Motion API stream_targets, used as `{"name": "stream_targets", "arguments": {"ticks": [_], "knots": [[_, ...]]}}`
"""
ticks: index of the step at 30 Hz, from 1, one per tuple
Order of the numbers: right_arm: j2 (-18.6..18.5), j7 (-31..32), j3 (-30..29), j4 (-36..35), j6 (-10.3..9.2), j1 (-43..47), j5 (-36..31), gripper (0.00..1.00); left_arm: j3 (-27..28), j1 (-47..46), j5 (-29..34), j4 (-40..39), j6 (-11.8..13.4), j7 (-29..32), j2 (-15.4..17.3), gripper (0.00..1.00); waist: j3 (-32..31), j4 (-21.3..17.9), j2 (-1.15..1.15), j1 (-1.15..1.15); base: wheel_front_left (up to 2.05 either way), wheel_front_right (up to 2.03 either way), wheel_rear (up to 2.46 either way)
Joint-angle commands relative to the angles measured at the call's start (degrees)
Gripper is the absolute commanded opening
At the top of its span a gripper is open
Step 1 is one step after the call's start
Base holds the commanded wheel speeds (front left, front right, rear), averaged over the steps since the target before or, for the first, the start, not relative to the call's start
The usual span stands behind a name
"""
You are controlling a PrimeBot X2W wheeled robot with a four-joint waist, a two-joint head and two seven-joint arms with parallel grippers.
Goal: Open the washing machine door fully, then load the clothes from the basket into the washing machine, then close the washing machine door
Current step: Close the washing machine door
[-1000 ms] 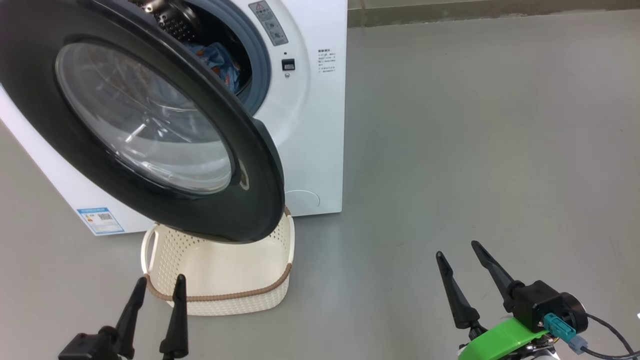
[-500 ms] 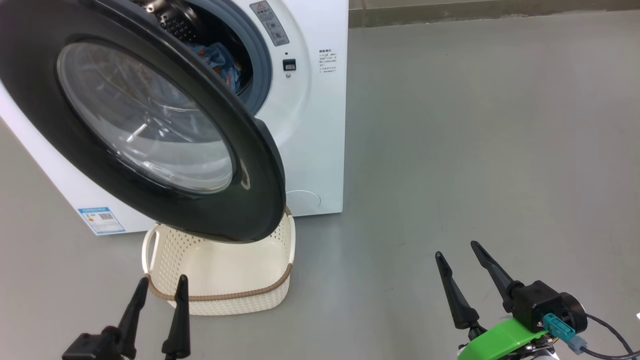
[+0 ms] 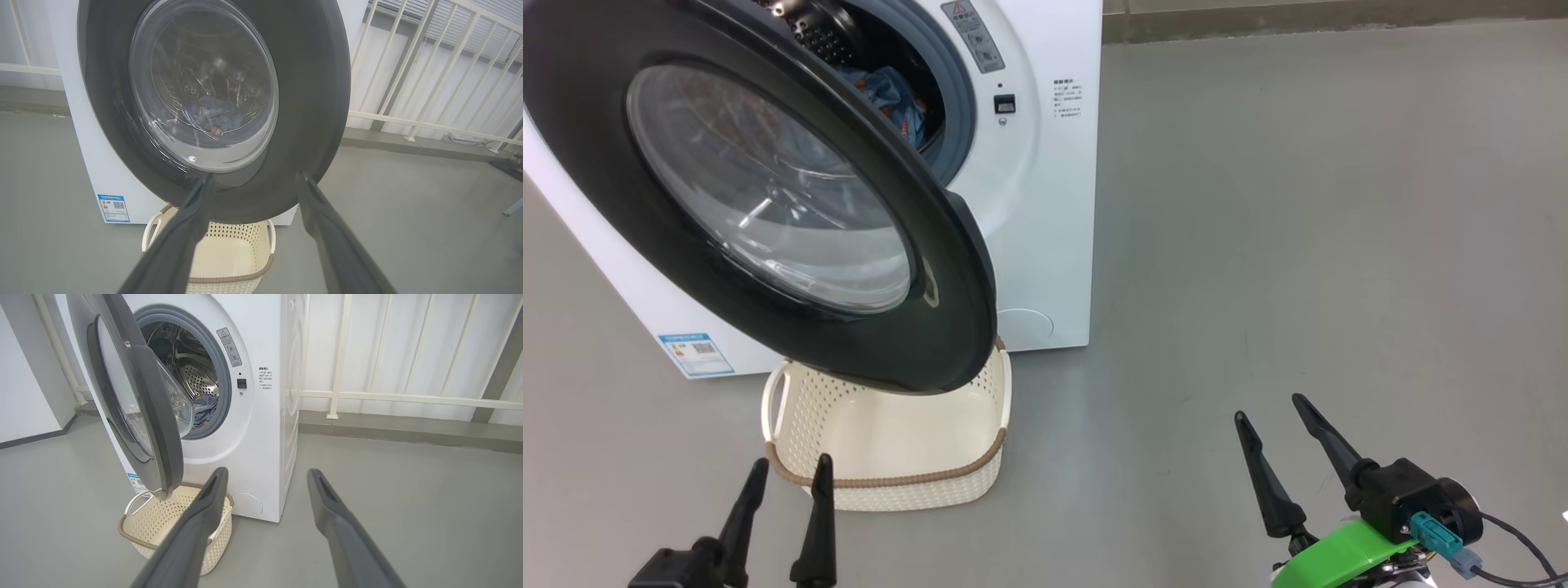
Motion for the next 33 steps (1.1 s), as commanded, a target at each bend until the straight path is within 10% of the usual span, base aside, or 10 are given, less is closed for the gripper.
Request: {"name": "stream_targets", "arguments": {"ticks": [1, 2, 33], "knots": [[-0.09, -0.69, 1.13, -1.20, 0.09, -0.93, -0.22, 0.21, 1.62, -1.19, 0.49, -1.19, -0.15, -0.37, 0.45, 1.00, 0.07, 0.17, 0.00, 0.00, 0.00, 0.00, 0.00], [-0.18, -0.69, 1.23, -1.37, 0.09, -0.97, -0.31, 0.00, 1.49, -1.23, 0.49, -1.20, -0.15, -0.37, 0.43, 1.00, 0.14, 0.30, 0.00, 0.00, 0.00, 0.00, 0.00], [-12.59, -0.69, 30.76, 4.28, 0.09, -30.23, 4.63, 0.00, -4.97, -10.06, -0.68, -0.66, -0.15, -0.37, -1.81, 1.00, 15.15, 18.73, 0.00, 0.00, 0.00, 0.00, 0.00]]}}
